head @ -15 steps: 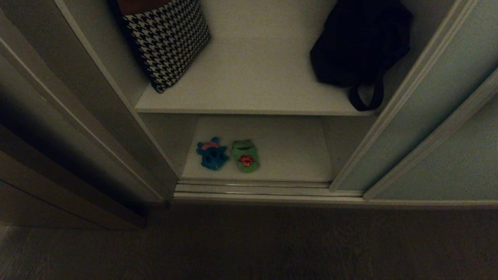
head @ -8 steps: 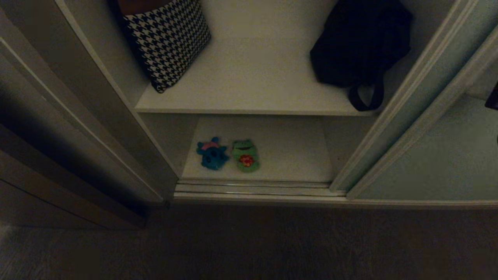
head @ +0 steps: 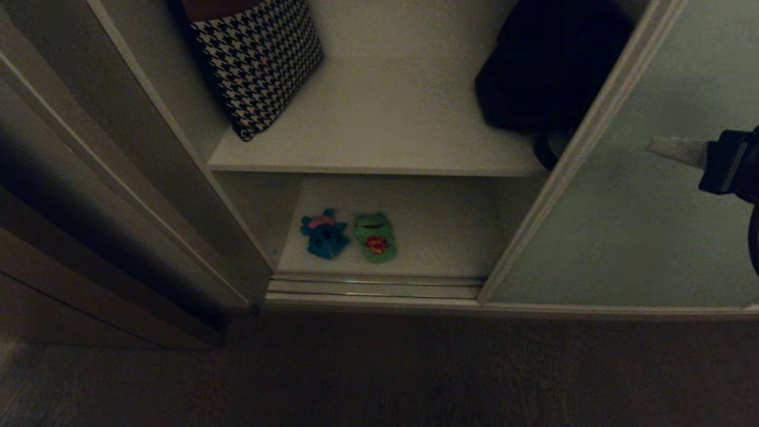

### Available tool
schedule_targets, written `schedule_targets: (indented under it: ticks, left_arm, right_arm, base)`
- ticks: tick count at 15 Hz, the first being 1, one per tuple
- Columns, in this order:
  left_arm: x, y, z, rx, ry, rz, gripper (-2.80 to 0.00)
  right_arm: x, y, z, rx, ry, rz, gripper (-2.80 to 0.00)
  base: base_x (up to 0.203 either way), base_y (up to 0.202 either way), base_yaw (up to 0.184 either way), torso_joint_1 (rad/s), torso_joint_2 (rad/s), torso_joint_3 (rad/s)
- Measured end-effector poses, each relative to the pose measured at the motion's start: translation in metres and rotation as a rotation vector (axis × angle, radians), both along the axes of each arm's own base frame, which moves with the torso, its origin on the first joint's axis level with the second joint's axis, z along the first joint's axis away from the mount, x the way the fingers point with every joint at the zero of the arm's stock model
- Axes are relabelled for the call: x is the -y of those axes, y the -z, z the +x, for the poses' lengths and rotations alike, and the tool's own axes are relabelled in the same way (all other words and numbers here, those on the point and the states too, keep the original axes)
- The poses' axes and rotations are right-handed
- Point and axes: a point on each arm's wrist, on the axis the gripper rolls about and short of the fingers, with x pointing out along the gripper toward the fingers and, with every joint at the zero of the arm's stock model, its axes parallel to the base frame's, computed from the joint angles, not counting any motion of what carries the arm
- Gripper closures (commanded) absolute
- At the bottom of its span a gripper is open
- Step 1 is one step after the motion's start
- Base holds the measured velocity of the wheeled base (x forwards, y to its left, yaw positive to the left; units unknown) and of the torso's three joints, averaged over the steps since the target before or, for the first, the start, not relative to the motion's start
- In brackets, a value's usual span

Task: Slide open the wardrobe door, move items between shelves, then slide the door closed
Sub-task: Close the door

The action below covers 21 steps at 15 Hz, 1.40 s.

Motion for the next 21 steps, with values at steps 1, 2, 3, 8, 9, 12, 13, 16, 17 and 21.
schedule_targets:
  ticks: [1,2,3,8,9,12,13,16,17,21]
  left_arm:
    - [0.000,0.000,0.000,0.000,0.000,0.000,0.00]
    - [0.000,0.000,0.000,0.000,0.000,0.000,0.00]
    - [0.000,0.000,0.000,0.000,0.000,0.000,0.00]
    - [0.000,0.000,0.000,0.000,0.000,0.000,0.00]
    - [0.000,0.000,0.000,0.000,0.000,0.000,0.00]
    - [0.000,0.000,0.000,0.000,0.000,0.000,0.00]
    - [0.000,0.000,0.000,0.000,0.000,0.000,0.00]
    - [0.000,0.000,0.000,0.000,0.000,0.000,0.00]
    - [0.000,0.000,0.000,0.000,0.000,0.000,0.00]
    - [0.000,0.000,0.000,0.000,0.000,0.000,0.00]
  right_arm:
    - [0.001,0.003,-0.009,0.003,0.003,-0.015,0.00]
    - [0.005,0.005,-0.018,0.008,0.029,-0.029,0.00]
    - [0.013,0.008,-0.025,0.013,0.072,-0.043,0.00]
    - [0.060,0.026,-0.057,0.007,0.393,-0.058,0.00]
    - [0.069,0.028,-0.063,0.007,0.464,-0.054,0.00]
    - [0.095,0.030,-0.077,0.003,0.667,-0.050,0.00]
    - [0.103,0.030,-0.083,0.003,0.735,-0.050,0.00]
    - [0.128,0.023,-0.100,0.016,0.939,-0.051,0.00]
    - [0.136,0.021,-0.106,0.021,1.003,-0.047,0.00]
    - [0.169,0.008,-0.115,0.026,1.146,-0.030,0.00]
  base:
    - [0.000,0.000,0.000,0.000,0.00,0.000]
    - [0.000,0.000,0.000,0.000,0.00,0.000]
    - [0.000,0.000,0.000,0.000,0.00,0.000]
    - [0.000,0.000,0.000,0.000,0.00,0.000]
    - [0.000,0.000,0.000,0.000,0.00,0.000]
    - [0.000,0.000,0.000,0.000,0.00,0.000]
    - [0.000,0.000,0.000,0.000,0.00,0.000]
    - [0.000,0.000,0.000,0.000,0.00,0.000]
    - [0.000,0.000,0.000,0.000,0.00,0.000]
    - [0.000,0.000,0.000,0.000,0.00,0.000]
